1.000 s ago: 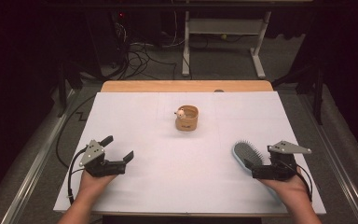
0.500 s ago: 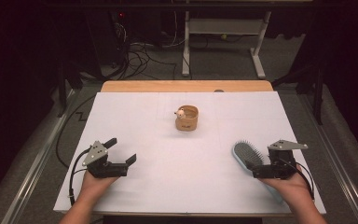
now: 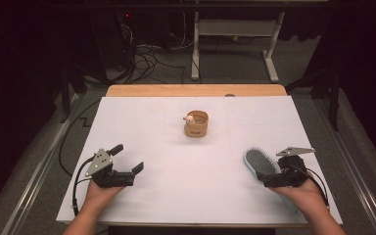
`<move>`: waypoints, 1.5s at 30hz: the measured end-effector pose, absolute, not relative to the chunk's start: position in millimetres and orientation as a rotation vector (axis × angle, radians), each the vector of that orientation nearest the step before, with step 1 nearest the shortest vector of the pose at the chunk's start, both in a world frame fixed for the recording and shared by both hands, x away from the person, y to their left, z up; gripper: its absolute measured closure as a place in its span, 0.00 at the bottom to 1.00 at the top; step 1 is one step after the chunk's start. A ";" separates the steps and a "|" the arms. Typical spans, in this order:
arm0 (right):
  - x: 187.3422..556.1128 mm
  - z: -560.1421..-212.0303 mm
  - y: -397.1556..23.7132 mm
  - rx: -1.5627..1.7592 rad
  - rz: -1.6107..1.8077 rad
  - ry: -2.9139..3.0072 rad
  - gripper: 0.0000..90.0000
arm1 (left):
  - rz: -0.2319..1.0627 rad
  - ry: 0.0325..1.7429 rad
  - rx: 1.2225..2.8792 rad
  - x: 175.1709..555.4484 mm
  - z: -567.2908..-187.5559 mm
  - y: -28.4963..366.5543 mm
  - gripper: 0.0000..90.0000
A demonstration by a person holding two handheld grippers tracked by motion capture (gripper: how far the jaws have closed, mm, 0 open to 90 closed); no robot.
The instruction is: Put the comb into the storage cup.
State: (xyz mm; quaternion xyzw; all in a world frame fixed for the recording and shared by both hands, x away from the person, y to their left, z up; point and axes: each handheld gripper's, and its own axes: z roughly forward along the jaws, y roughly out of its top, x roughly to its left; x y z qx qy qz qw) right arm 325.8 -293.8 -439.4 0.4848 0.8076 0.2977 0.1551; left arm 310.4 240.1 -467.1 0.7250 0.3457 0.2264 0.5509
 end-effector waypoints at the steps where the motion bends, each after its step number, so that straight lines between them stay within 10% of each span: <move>1: 326.6 -439.7 -293.4 1.398 0.847 2.320 0.00 | 0.542 0.816 1.717 310.4 -467.3 240.1 0.00; 31: 363.0 -455.0 -267.0 1.403 0.645 2.447 0.02 | 0.562 0.812 1.705 310.0 -467.4 240.5 0.00; 45: 361.4 -451.9 -264.7 1.360 0.612 2.439 0.19 | 0.563 0.816 1.709 310.2 -467.5 240.4 0.00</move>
